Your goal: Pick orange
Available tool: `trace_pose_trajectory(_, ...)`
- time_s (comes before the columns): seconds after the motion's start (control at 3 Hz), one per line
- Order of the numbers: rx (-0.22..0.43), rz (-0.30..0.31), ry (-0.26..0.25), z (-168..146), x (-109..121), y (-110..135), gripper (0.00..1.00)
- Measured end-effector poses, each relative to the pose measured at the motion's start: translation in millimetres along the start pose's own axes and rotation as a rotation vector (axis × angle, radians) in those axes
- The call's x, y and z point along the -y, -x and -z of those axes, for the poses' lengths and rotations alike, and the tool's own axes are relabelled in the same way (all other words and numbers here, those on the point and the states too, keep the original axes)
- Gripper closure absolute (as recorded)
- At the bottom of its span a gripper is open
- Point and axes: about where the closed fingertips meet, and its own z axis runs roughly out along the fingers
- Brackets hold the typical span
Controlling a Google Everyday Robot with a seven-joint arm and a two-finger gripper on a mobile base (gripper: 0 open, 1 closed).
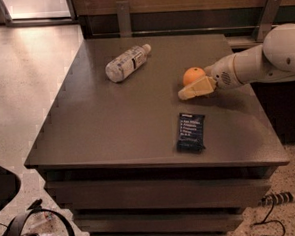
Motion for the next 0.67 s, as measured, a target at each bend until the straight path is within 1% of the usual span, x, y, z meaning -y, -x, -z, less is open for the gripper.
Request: trace_pose_trajectory(0.67, -0.005, 0.003, 0.007, -3.8, -2.8, 0.7, 0.64)
